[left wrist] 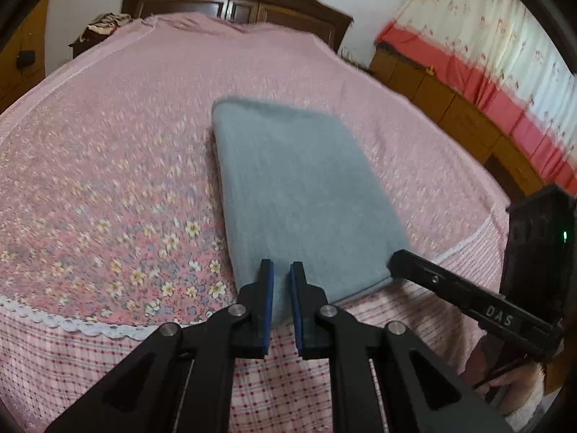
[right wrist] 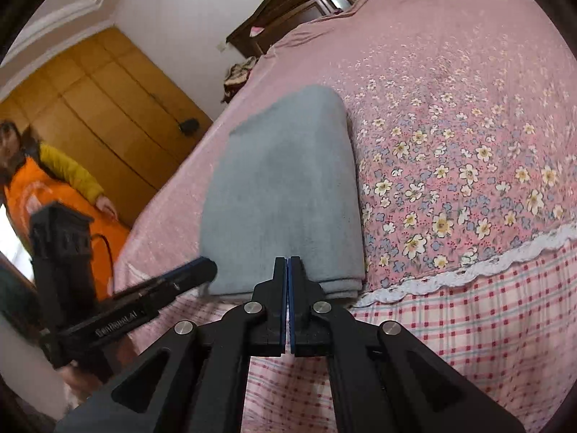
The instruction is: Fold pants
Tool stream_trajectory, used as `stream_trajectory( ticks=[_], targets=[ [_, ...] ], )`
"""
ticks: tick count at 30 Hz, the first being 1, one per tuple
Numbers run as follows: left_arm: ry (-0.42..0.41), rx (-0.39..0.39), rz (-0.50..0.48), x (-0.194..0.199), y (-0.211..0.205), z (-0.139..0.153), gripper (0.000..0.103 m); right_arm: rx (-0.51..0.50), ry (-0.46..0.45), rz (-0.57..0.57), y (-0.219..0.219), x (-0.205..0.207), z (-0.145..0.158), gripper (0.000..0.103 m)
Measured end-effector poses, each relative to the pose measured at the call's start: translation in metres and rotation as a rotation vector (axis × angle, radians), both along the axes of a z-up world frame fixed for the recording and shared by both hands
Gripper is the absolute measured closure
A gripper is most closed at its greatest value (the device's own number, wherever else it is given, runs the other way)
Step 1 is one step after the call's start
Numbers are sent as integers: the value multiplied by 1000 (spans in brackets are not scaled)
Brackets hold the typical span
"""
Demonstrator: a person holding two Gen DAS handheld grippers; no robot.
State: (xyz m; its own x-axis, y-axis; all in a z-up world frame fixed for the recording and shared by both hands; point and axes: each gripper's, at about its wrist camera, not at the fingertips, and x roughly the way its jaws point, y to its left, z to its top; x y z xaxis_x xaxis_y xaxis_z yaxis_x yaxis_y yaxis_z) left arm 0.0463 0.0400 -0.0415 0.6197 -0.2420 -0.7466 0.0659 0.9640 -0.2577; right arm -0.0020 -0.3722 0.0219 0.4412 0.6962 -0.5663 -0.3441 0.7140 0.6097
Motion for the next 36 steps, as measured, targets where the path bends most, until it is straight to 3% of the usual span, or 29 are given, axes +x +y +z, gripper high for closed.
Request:
stream_trajectory(
  ticks=[7,10,11,15,18,21,24,27,29,31,33,36],
  targets=[
    [-48,-9,-16,22,3,27,89,-61,-117,51,6,16,37,101],
    [-36,-20,-3,39,14,26,89,-99,-85,68,13,30,24,101],
    [1,-25,5,48,16,15,89,-114,-54,84,16,35,17,101],
    [-4,-67,-19,56,23,22,89,-85,-154,174,23,48,41,101],
    [-64,17,-37,78,23,46,86,-80,-172,224,33,76,51,101],
    [-33,27,-41,119,29,45,86,-67,-121,231,38,113,37,101],
    [15,-2,-38,160,43,22,86,8,-35,202,27,137,8,101],
    [-20,-12,-32,165,49,10,86,31,-24,206,18,138,-9,102],
    [-29,30,-46,169,43,7,86,49,-22,204,14,143,-3,102],
    [-54,66,-62,168,34,13,86,37,-81,210,15,144,14,102],
    [-82,47,-78,166,31,25,86,18,-95,217,17,151,18,102],
    [-75,26,-73,169,34,26,83,17,-14,213,17,168,-8,103]
  ],
)
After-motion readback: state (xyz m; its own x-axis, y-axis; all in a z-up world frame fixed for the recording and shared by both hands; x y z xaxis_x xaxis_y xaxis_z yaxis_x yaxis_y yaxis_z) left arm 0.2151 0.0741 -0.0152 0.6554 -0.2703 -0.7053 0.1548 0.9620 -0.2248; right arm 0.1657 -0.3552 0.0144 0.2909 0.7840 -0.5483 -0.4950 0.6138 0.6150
